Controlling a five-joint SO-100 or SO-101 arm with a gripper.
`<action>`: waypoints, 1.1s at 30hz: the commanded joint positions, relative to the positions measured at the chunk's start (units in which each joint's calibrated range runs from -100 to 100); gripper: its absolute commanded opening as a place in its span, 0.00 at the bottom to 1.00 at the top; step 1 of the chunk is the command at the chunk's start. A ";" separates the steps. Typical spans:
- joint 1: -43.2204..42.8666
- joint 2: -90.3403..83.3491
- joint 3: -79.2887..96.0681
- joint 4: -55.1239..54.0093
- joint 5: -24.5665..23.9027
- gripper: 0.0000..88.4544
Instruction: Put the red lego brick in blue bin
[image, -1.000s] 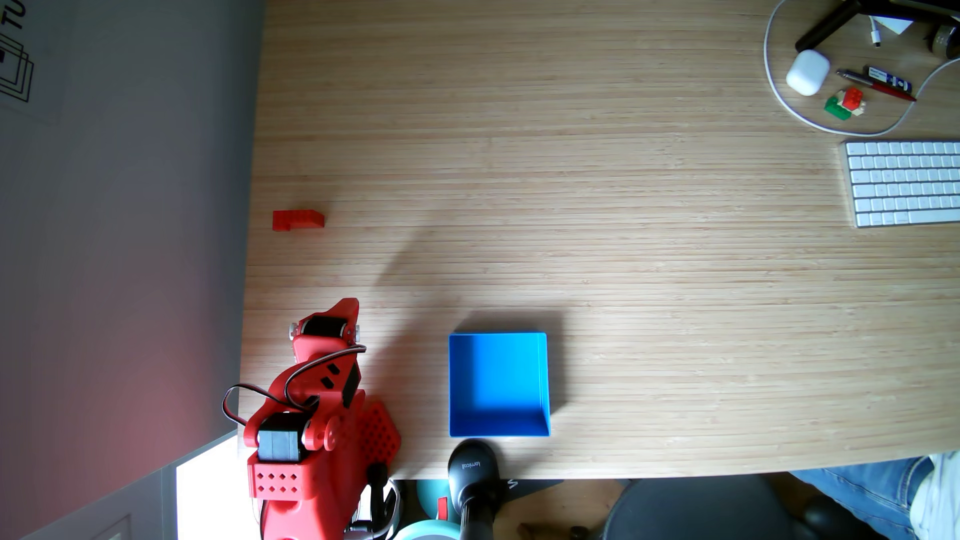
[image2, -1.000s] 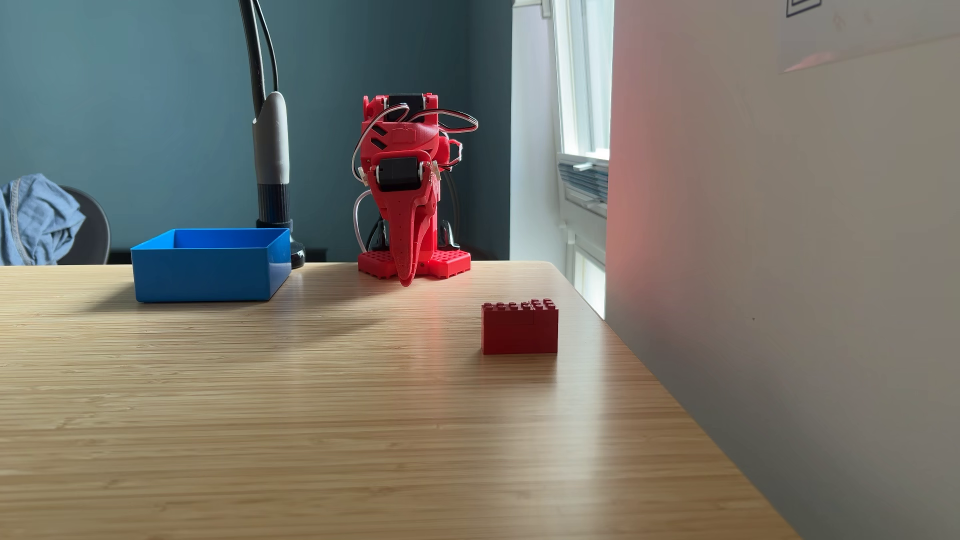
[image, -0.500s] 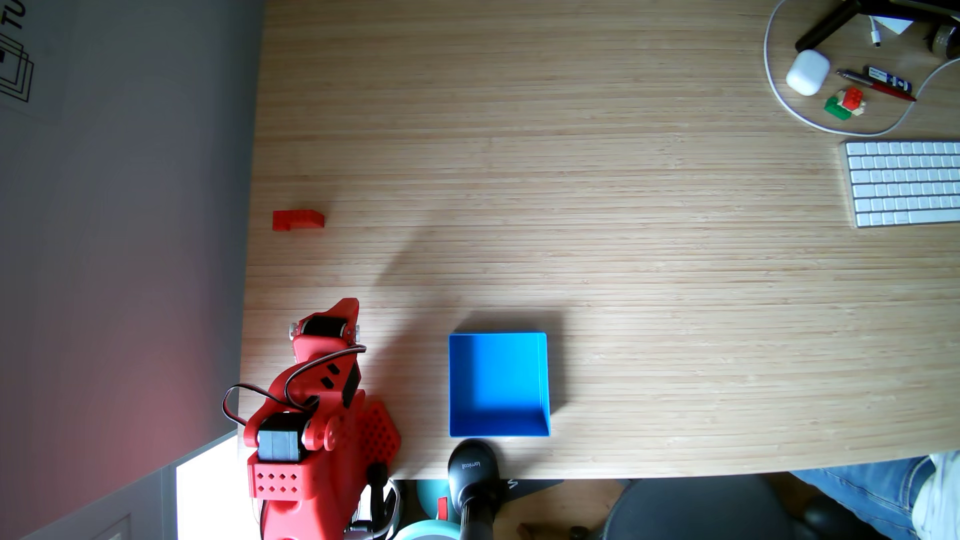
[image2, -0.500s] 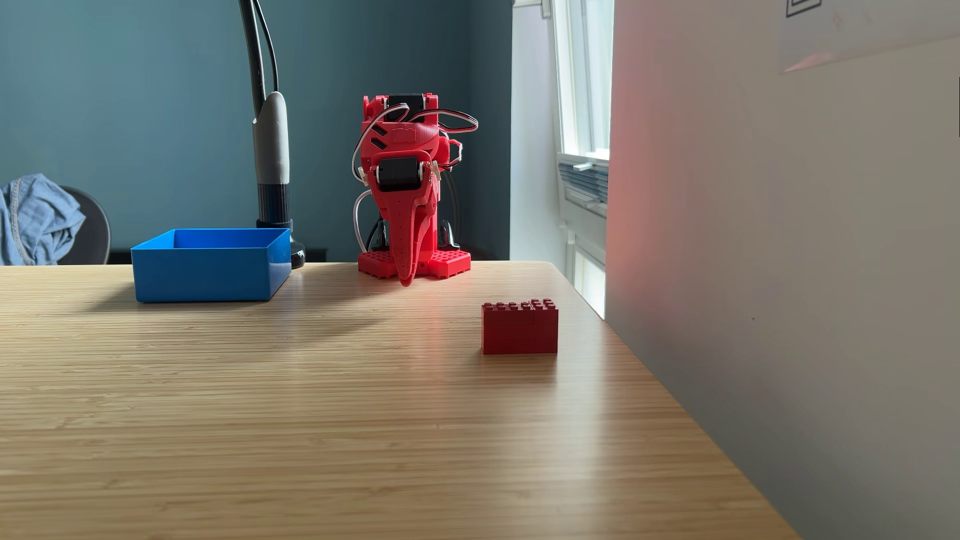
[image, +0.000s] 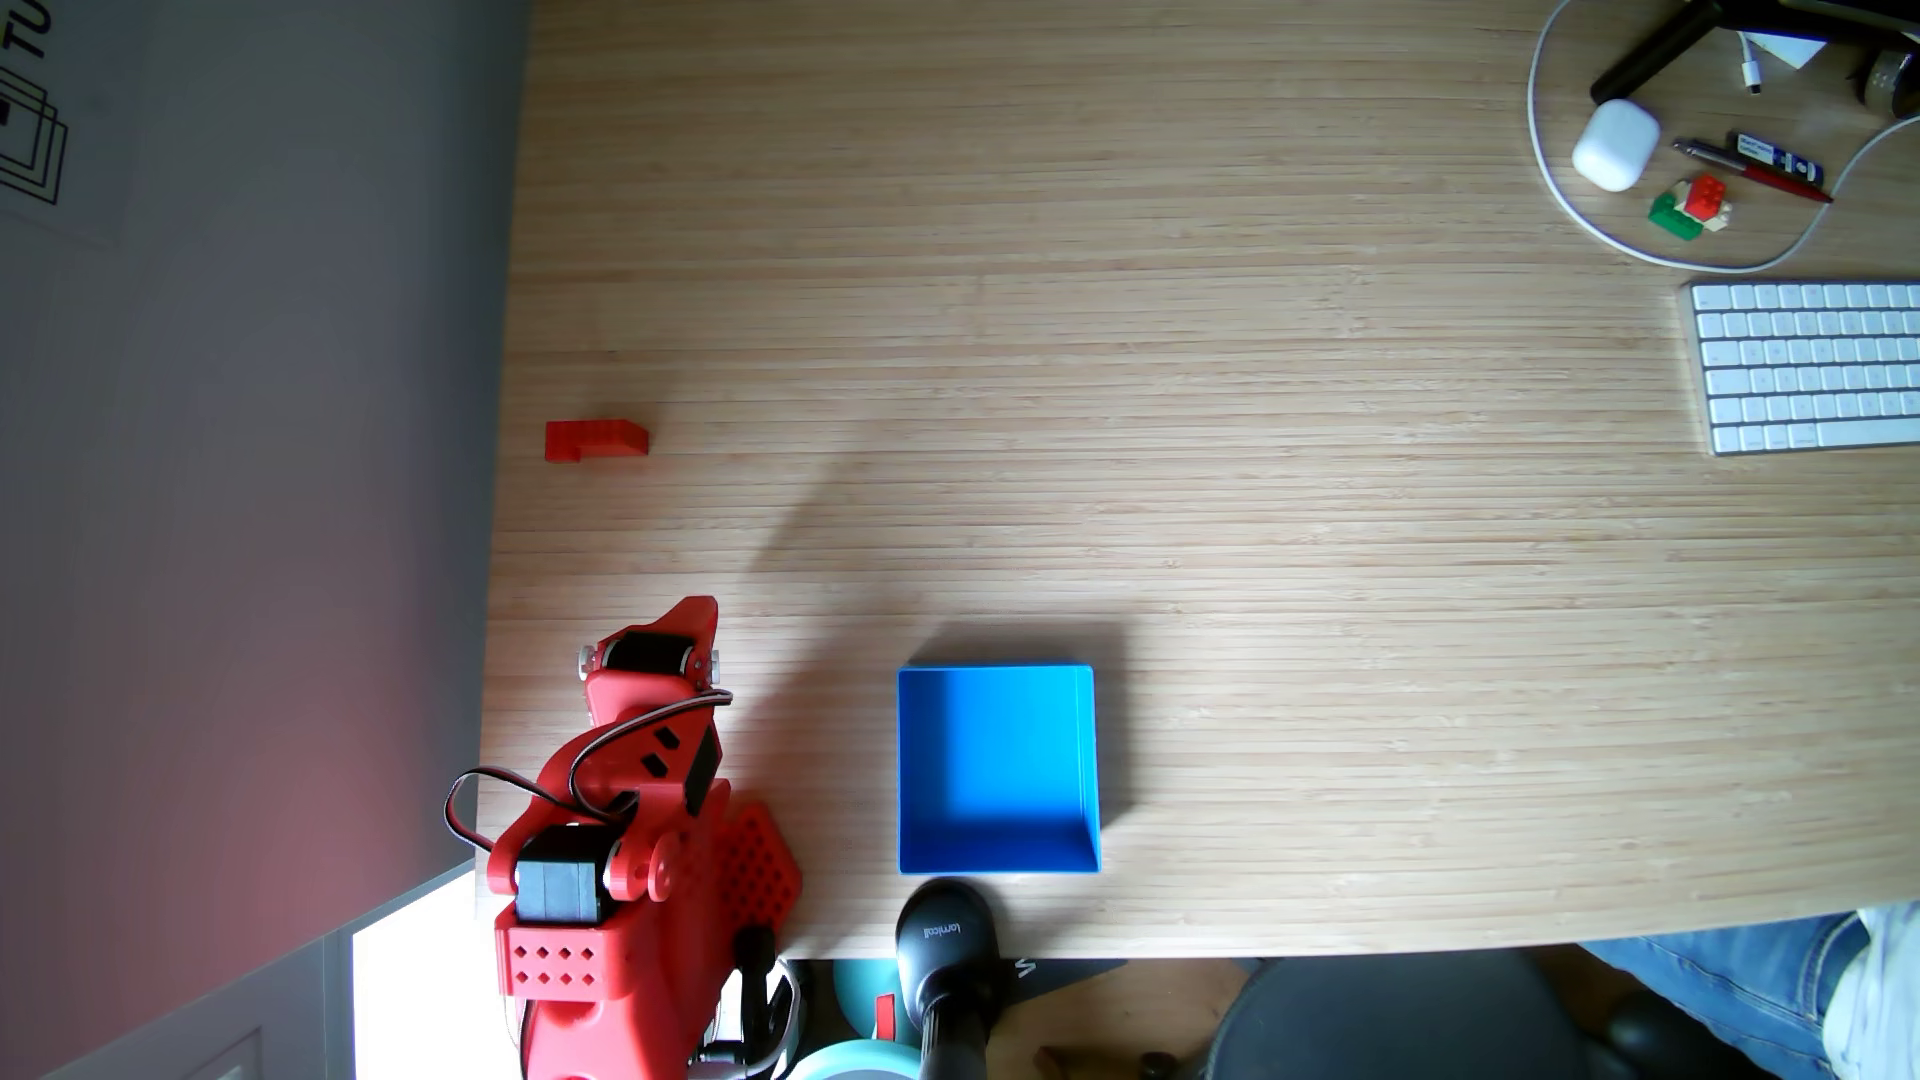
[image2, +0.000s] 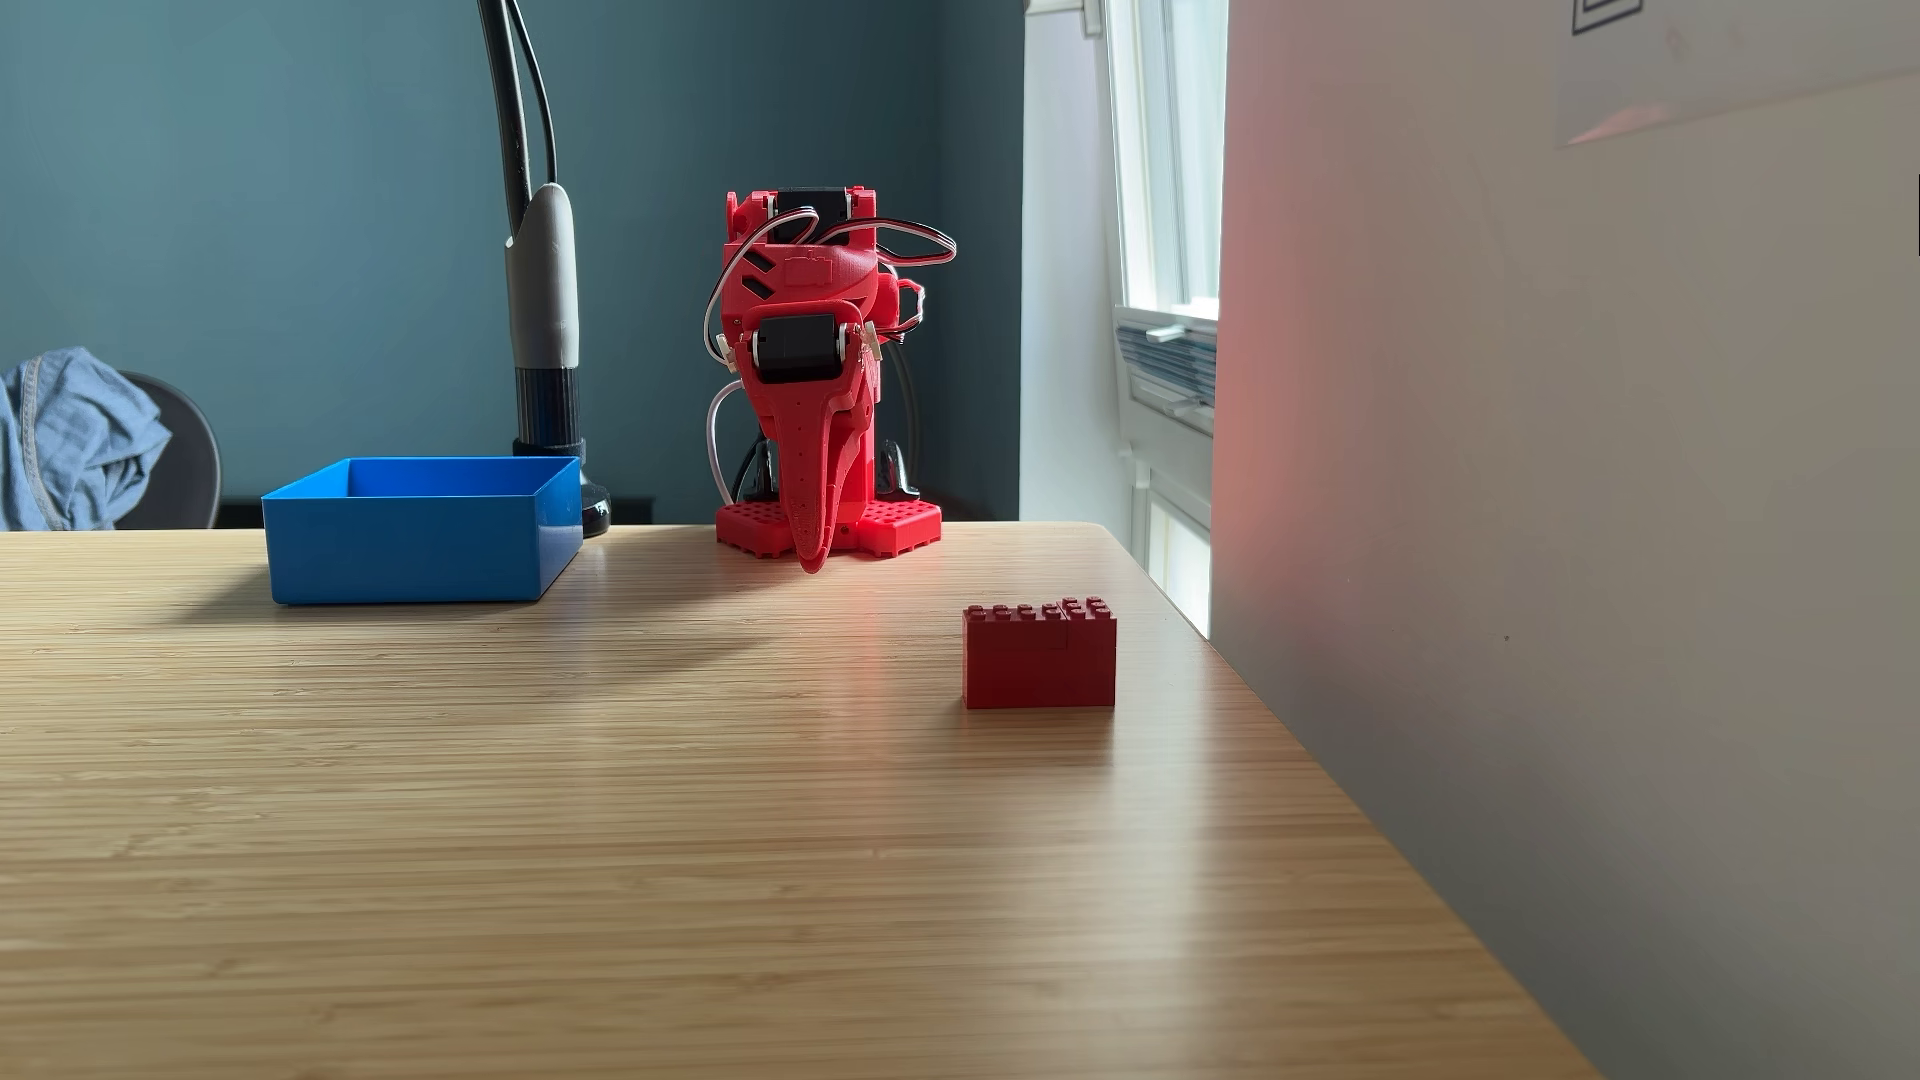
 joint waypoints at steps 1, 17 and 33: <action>-0.23 -0.16 0.30 -0.91 0.34 0.00; -0.95 -0.16 0.30 -0.91 0.68 0.00; -0.95 -0.16 0.30 -0.91 0.78 0.00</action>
